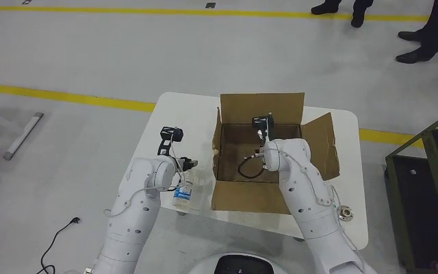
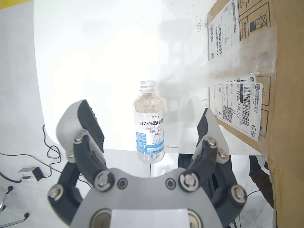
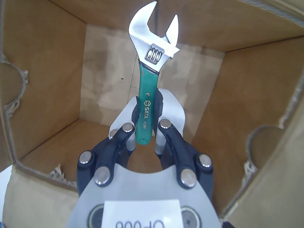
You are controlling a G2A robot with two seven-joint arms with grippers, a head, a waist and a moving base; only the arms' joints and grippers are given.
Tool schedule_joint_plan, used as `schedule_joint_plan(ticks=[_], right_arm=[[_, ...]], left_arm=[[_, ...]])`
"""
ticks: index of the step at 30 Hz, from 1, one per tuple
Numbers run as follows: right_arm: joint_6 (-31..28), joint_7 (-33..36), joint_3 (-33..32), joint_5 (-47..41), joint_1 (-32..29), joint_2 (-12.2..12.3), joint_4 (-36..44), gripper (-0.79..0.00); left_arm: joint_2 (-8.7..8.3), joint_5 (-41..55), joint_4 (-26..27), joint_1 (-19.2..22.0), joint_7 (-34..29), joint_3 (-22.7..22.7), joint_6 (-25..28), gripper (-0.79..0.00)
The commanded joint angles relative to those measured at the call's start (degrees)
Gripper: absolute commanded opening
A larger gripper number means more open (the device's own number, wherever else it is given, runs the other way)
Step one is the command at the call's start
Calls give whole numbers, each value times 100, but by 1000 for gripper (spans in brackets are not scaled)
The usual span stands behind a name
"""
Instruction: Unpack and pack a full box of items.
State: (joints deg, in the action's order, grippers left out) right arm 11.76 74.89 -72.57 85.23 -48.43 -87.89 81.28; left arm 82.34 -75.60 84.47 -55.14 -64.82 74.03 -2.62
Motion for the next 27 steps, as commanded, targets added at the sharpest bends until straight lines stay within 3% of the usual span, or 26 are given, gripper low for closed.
schedule_joint_plan(ticks=[1, 10, 27], right_arm=[[-77, 123, -110, 54, -140, 32, 417, -785], [-532, 706, -642, 250, -758, 169, 2079, -785], [-631, 477, -770, 159, -950, 195, 2407, -785]], left_arm=[[0, 0, 0, 0, 0, 0, 0, 0], [0, 0, 0, 0, 0, 0, 0, 0], [0, 0, 0, 0, 0, 0, 0, 0]])
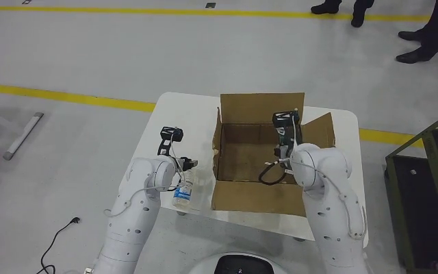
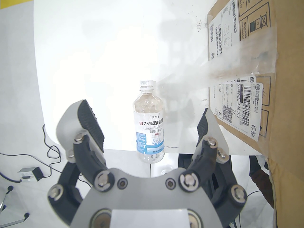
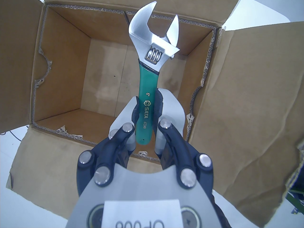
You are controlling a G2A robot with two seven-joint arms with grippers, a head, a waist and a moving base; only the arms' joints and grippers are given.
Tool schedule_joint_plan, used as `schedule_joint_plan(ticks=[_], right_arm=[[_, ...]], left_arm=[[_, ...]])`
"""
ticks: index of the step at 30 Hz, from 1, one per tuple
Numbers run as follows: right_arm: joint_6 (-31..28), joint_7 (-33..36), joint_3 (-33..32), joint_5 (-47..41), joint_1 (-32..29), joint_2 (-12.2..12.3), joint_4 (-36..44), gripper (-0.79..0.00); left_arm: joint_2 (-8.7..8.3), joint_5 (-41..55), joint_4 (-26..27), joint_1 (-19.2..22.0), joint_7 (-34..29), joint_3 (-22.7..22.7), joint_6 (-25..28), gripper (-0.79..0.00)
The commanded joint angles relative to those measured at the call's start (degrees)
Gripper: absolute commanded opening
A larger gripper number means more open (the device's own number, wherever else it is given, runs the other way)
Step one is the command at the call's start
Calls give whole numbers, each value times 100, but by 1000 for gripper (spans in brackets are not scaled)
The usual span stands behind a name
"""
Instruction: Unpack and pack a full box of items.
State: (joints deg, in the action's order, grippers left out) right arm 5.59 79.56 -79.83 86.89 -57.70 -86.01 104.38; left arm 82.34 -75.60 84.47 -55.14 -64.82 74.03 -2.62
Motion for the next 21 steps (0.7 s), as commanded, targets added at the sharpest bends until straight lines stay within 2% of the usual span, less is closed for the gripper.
schedule_joint_plan(ticks=[1, 13, 21], right_arm=[[-8, 31, -113, -55, -46, 14, 235, -785], [-320, 617, -1146, -643, -459, 146, 1901, -785], [-300, 844, -2275, -1066, -733, 256, 2413, -785]], left_arm=[[0, 0, 0, 0, 0, 0, 0, 0], [0, 0, 0, 0, 0, 0, 0, 0], [0, 0, 0, 0, 0, 0, 0, 0]])
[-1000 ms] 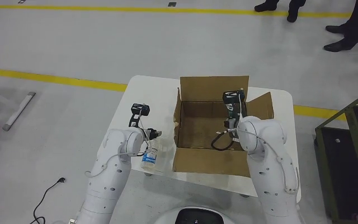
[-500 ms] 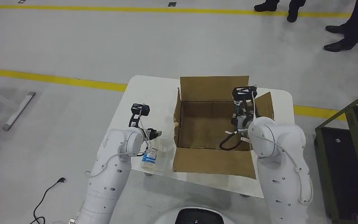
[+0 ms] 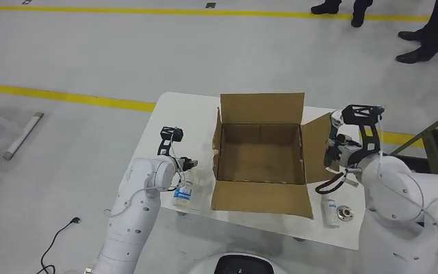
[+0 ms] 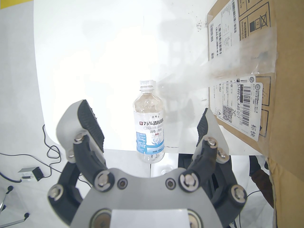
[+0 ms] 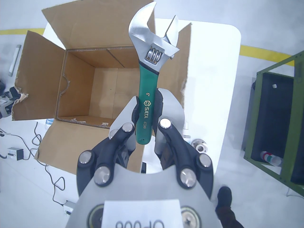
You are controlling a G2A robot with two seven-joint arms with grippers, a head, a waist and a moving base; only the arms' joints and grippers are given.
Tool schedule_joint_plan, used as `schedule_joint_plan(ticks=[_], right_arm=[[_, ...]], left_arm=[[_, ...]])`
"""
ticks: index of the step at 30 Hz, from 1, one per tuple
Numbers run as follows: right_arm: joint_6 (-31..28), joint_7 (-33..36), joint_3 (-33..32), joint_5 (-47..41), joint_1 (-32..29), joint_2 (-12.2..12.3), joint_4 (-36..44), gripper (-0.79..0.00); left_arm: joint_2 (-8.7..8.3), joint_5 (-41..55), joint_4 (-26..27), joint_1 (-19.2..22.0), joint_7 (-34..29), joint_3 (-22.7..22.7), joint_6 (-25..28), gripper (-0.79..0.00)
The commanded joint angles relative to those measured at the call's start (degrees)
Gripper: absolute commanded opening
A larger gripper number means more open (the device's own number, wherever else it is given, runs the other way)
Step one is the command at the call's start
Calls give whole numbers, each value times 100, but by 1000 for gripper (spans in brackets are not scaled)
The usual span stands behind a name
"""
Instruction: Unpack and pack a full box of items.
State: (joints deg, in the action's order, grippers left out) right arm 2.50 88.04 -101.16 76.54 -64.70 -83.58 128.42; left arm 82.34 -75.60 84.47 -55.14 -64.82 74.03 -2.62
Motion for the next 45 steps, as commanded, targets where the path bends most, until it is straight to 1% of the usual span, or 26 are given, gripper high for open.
schedule_joint_plan(ticks=[1, 4, 7, 13, 18, 24, 30, 34, 45], right_arm=[[0, -4, -278, -53, -79, 28, 17, -785], [-43, -4, -659, -17, -218, 82, -119, -785], [-136, -4, -899, 62, -419, 133, -275, -785], [-361, -4, -1143, 264, -909, 223, -440, -785], [-586, -4, -1267, 343, -1219, 288, -753, -785], [-656, -4, -967, 211, -1603, 312, -982, -785], [-524, -4, -433, 127, -1797, 314, -1138, -785], [-475, -22, -140, 227, -1870, 322, -1324, -785], [-378, -210, 121, 392, -2049, 365, -1717, -785]], left_arm=[[0, 0, 0, 0, 0, 0, 0, 0], [0, 0, 0, 0, 0, 0, 0, 0], [0, 0, 0, 0, 0, 0, 0, 0], [0, 0, 0, 0, 0, 0, 0, 0], [0, 0, 0, 0, 0, 0, 0, 0], [0, 0, 0, 0, 0, 0, 0, 0], [0, 0, 0, 0, 0, 0, 0, 0], [0, 0, 0, 0, 0, 0, 0, 0], [0, 0, 0, 0, 0, 0, 0, 0]])
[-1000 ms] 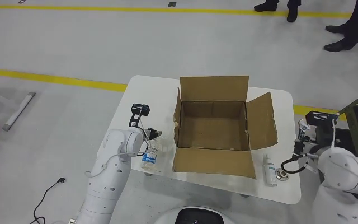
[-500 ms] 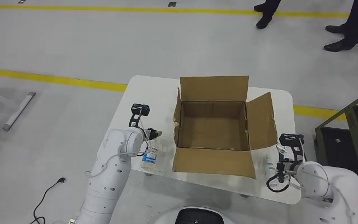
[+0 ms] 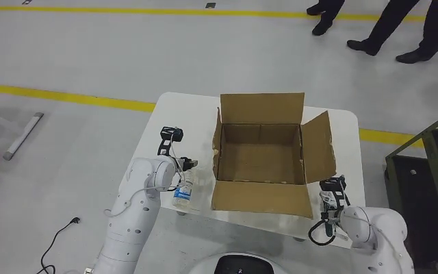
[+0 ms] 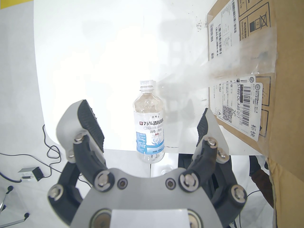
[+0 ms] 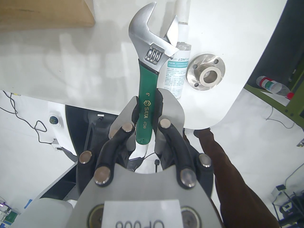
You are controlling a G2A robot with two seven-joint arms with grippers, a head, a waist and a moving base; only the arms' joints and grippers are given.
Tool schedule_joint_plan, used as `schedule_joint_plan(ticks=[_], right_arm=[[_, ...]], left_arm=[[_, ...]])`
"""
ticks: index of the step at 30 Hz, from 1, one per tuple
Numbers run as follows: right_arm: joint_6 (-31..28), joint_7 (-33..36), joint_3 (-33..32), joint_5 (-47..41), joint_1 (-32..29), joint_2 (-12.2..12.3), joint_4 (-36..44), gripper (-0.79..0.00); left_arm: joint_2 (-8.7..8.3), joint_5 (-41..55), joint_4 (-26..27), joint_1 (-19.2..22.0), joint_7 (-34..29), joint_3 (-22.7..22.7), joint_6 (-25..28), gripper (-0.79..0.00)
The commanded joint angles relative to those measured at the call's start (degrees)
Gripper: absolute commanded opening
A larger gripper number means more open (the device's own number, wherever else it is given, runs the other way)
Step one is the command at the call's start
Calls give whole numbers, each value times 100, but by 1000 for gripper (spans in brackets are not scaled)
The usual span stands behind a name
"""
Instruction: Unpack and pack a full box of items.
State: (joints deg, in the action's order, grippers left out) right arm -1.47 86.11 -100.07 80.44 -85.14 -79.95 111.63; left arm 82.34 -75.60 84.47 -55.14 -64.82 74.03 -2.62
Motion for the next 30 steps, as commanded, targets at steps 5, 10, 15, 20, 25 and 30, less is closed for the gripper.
schedule_joint_plan(ticks=[5, 10, 15, 20, 25, 30], right_arm=[[110, -159, 153, 138, -31, 16, -251, -785], [174, -294, 261, 215, -15, 29, -443, -785], [217, -441, 345, 199, -9, 39, -638, -785], [259, -505, 417, 229, -4, 52, -723, -785], [286, -520, 471, 257, 42, 68, -775, -785], [301, -546, 530, 327, 106, 84, -914, -785]], left_arm=[[0, 0, 0, 0, 0, 0, 0, 0], [0, 0, 0, 0, 0, 0, 0, 0], [0, 0, 0, 0, 0, 0, 0, 0], [0, 0, 0, 0, 0, 0, 0, 0], [0, 0, 0, 0, 0, 0, 0, 0], [0, 0, 0, 0, 0, 0, 0, 0]])
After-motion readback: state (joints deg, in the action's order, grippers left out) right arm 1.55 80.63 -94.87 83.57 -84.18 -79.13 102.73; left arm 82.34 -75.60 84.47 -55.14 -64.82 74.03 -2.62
